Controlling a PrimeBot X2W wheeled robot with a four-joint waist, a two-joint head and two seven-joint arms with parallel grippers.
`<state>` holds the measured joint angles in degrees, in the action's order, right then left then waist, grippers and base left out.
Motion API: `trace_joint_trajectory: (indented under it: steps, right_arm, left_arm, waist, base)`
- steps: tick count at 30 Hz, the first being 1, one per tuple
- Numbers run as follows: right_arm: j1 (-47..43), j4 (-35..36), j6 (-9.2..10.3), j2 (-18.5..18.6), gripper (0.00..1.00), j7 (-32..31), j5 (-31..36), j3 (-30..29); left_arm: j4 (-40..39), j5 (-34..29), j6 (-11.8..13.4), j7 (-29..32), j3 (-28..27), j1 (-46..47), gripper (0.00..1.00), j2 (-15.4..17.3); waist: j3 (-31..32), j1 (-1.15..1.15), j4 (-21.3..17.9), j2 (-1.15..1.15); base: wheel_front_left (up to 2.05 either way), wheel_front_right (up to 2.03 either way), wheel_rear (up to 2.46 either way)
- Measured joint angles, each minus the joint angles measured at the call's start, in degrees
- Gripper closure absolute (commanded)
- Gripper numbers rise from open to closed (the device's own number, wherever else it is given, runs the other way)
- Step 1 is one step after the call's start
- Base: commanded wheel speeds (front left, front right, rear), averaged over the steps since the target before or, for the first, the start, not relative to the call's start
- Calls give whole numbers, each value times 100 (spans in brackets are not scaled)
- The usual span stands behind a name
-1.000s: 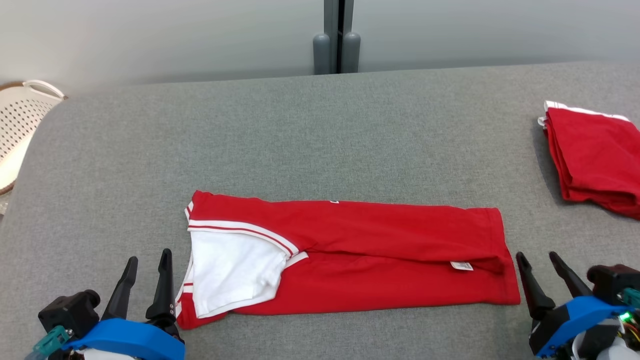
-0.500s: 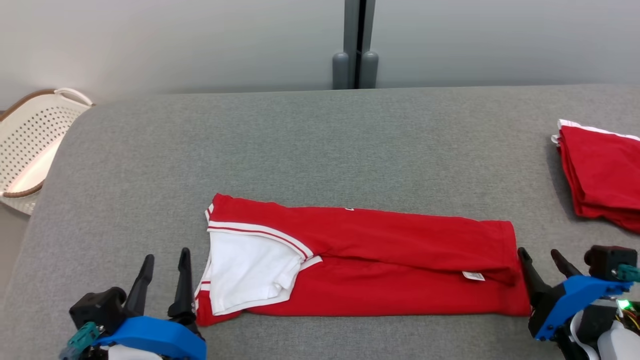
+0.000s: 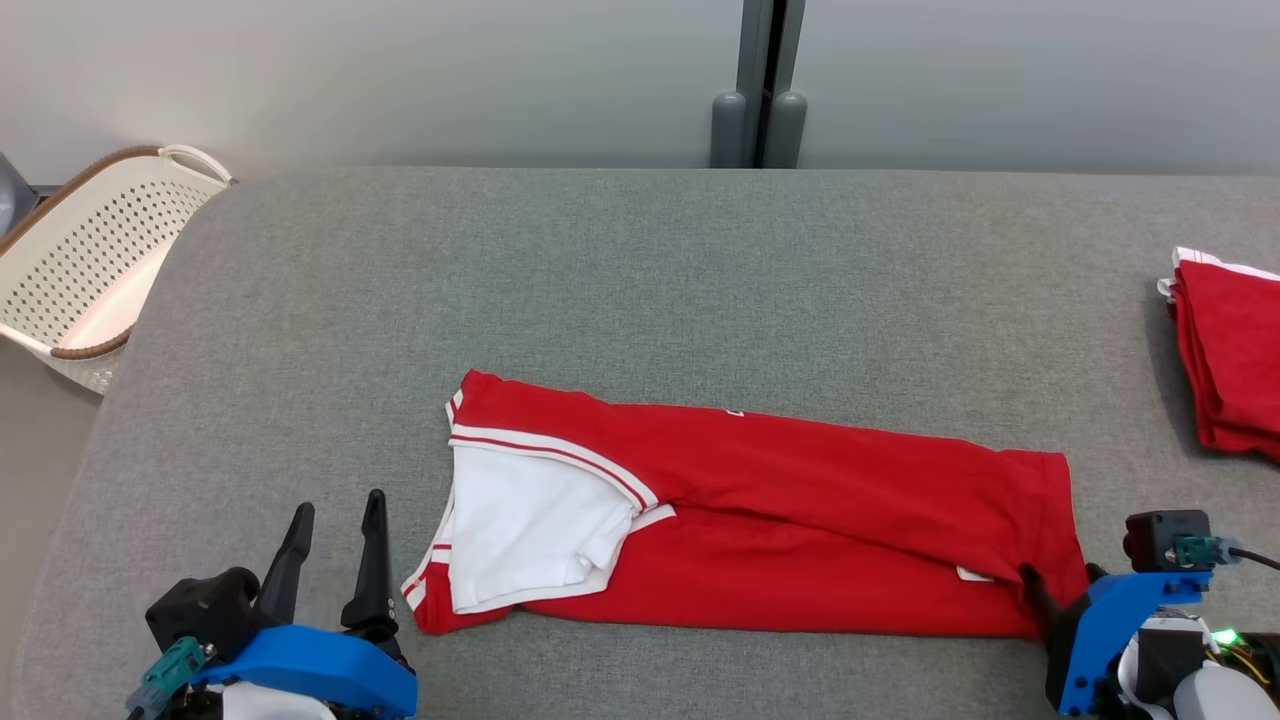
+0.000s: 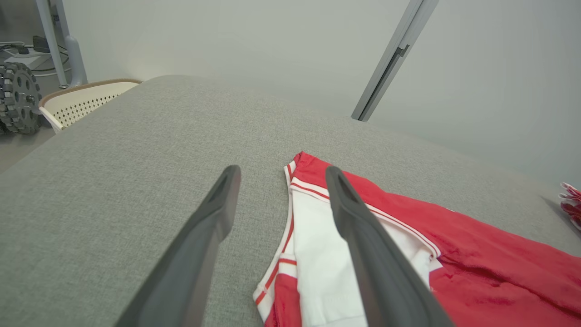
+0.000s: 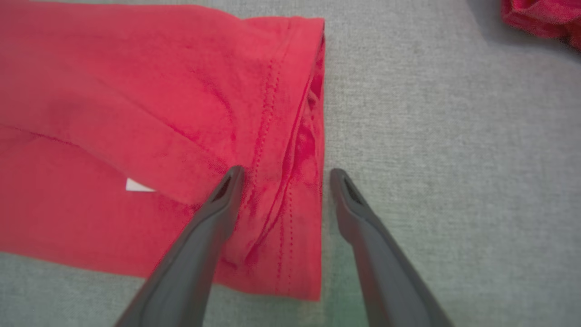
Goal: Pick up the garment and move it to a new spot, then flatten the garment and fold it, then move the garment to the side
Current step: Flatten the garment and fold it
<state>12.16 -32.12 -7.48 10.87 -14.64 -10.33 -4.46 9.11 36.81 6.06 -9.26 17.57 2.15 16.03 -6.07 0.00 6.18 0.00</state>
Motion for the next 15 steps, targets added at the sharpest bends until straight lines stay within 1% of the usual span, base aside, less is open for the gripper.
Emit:
trace_joint_trajectory:
  steps: [6, 7, 8, 9, 11, 12, 15]
  right_arm:
    - [299, -346, -1, -83, 0, -203, 71, -54]
    - [354, -405, -1, -86, 10, -219, 75, -51]
    - [409, -461, -1, -88, 37, -225, 79, -41]
    - [465, -523, -1, -92, 56, -226, 78, -24]
    - [566, -627, -1, -99, 87, -225, 74, 11]
    - [622, -668, -1, -109, 100, -216, 53, 30]
    - [776, -779, -4, -123, 100, -187, -86, 53]
  left_arm:
    - [-19, -7, 12, 0, 0, 107, 0, 35]
    - [-19, -12, 12, 0, 0, 136, 0, 42]
    - [-20, -13, 12, 0, 0, 159, 0, 51]
    - [-19, -18, 12, 0, 1, 171, 0, 58]
    - [-12, -36, 12, -1, 5, 183, 0, 77]
    - [-3, -48, 12, -1, 8, 188, 0, 86]
    - [18, -113, 54, -35, 16, 215, 0, 133]
  waist:
    - [-48, 0, -37, 0]
    - [-59, 0, -44, -1]
    - [-70, 0, -52, -1]
    - [-79, 0, -62, -1]
    - [-95, 0, -85, -1]
    - [-102, 0, -100, -1]
    - [-115, 0, -175, 0]
  base:
    - [0, 0, 0]
    - [0, 0, 0]
    - [0, 0, 0]
    - [0, 0, 0]
    - [0, 0, 0]
    - [0, 0, 0]
    - [0, 0, 0]
